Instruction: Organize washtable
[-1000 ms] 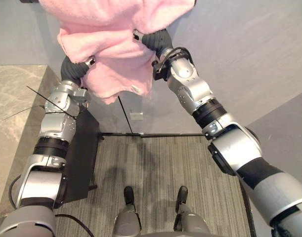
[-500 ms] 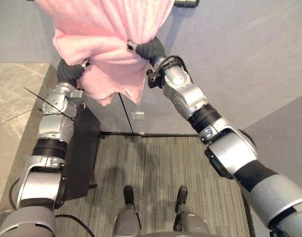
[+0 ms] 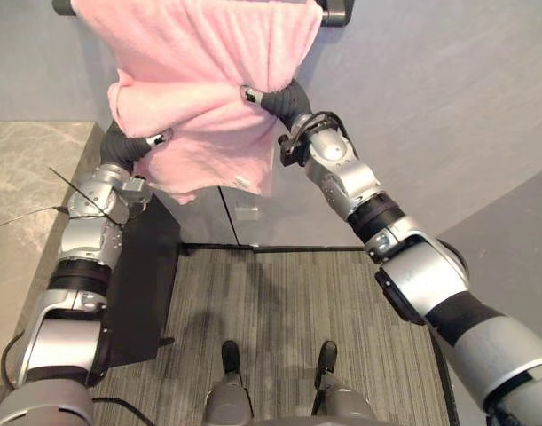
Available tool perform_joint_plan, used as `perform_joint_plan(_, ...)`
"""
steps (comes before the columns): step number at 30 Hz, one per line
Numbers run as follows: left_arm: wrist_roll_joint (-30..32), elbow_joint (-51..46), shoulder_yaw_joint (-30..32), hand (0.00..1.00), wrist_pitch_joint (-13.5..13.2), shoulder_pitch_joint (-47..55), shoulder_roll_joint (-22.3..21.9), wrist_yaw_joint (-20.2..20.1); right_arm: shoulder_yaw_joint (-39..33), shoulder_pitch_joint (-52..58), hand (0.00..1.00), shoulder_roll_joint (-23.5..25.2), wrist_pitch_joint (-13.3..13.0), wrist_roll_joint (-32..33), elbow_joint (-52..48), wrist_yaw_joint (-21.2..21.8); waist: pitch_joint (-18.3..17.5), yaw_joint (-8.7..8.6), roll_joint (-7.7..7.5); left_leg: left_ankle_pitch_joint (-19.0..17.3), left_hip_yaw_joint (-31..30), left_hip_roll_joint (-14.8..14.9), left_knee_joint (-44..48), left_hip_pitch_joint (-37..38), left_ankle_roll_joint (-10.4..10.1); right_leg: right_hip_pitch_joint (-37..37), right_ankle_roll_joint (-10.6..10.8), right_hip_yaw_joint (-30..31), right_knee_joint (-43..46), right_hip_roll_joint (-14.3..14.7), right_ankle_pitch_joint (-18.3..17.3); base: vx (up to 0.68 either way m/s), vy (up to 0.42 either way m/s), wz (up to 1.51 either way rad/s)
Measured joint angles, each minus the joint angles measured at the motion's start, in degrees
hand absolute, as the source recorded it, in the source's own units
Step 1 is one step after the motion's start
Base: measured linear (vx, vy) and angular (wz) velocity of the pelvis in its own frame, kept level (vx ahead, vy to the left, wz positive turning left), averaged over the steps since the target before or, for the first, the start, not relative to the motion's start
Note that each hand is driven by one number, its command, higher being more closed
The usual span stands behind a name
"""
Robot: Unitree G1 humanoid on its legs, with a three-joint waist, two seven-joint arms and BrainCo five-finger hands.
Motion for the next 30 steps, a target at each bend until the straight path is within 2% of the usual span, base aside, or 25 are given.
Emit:
perform_joint_plan(4,-0.9,0.04,0.05,0.0,0.23,1.91,3.21,0.23,0.46,4.82,0.0,-3.5,1.57,0.93,0.44,0.28,-0.04,0.11,-0.06,-0.01,0.17,0.0,-0.07,0.24,0.0,0.08,0.0,0.02,-0.02,0.0,0.0,0.0,-0.001,-0.02)
perform_joint_plan(7,-0.89,0.12,0.41,0.0,0.26,3.02,3.68,0.21,0.51,7.27,0.0,-5.57,2.79,0.92,0.48,1.16,-0.04,-0.06,-0.05,0.0,0.19,0.0,-0.09,0.29,0.0,0.03,-0.05,0.08,-0.02,0.01,0.04,0.0,-0.002,-0.01)
perform_joint_plan(17,-0.81,1.89,0.64,0.0,1.03,3.39,3.68,0.14,0.45,8.56,0.0,-11.14,2.85,0.95,-0.34,2.4,-0.09,-0.23,0.02,0.01,0.39,0.1,-0.06,0.66,0.01,0.04,-0.25,0.6,-0.14,0.15,0.22,0.0,-0.002,-0.02)
perform_joint_plan(19,-0.77,2.3,1.13,0.0,1.16,3.48,3.68,0.25,-0.37,9.62,0.0,-12.08,2.99,1.01,-2.1,2.25,-0.09,-0.15,0.01,0.01,0.36,0.09,-0.05,0.66,0.02,0.07,-0.25,0.57,-0.17,0.15,0.22,0.0,0.0,0.0)
perform_joint_plan(21,0.19,2.14,4.97,0.0,1.27,4.42,3.27,1.09,-5.35,12.75,0.0,-12.41,3.26,0.91,-8.64,1.68,-0.11,-0.3,0.0,0.01,0.37,0.08,-0.04,0.69,0.02,0.09,-0.25,0.58,-0.17,0.14,0.22,0.0,0.0,0.0)
perform_joint_plan(23,2.09,-2.5,15.26,0.0,1.34,6.59,0.19,5.69,-15.22,17.78,0.0,-12.33,2.39,0.6,-19.48,-1.08,-0.33,-0.28,0.01,0.0,0.33,0.07,-0.04,0.66,0.01,0.11,-0.24,0.48,-0.18,0.11,0.22,0.0,0.0,0.0)
perform_joint_plan(24,2.59,-4.23,17.87,0.0,1.28,7.31,-0.8,7.0,-17.29,18.53,0.0,-12.32,2.27,0.23,-21.13,-1.89,-0.59,-0.3,0.03,0.0,0.32,0.05,-0.04,0.64,0.01,0.11,-0.24,0.44,-0.19,0.09,0.21,0.0,0.0,0.0)
perform_joint_plan(26,4.6,-11.94,24.23,0.0,0.24,10.67,-3.87,12.79,-23.19,21.75,0.0,-12.42,0.49,-2.77,-27.35,-6.3,-2.57,-0.35,0.11,-0.03,0.32,0.04,-0.05,0.63,-0.02,0.12,-0.22,0.38,-0.24,0.08,0.19,0.0,0.0,0.0)
perform_joint_plan(29,6.72,-17.34,25.73,0.0,-2.17,13.04,-4.9,16.1,-24.31,23.43,0.0,-12.98,-2.07,-3.76,-33.08,-7.97,-4.06,-0.41,0.75,-0.04,0.32,0.05,-0.33,0.88,-0.01,0.35,-0.22,0.3,-0.23,0.06,0.17,0.0,0.0,0.0)
perform_joint_plan(30,6.92,-18.25,25.9,0.0,-2.25,13.19,-5.28,16.42,-24.3,23.62,0.0,-12.9,-2.11,-3.75,-34.16,-7.93,-4.18,-0.4,0.95,-0.04,0.3,0.04,-0.43,1.06,-0.01,0.55,-0.25,0.22,-0.24,0.05,0.08,0.0,0.0,0.0)
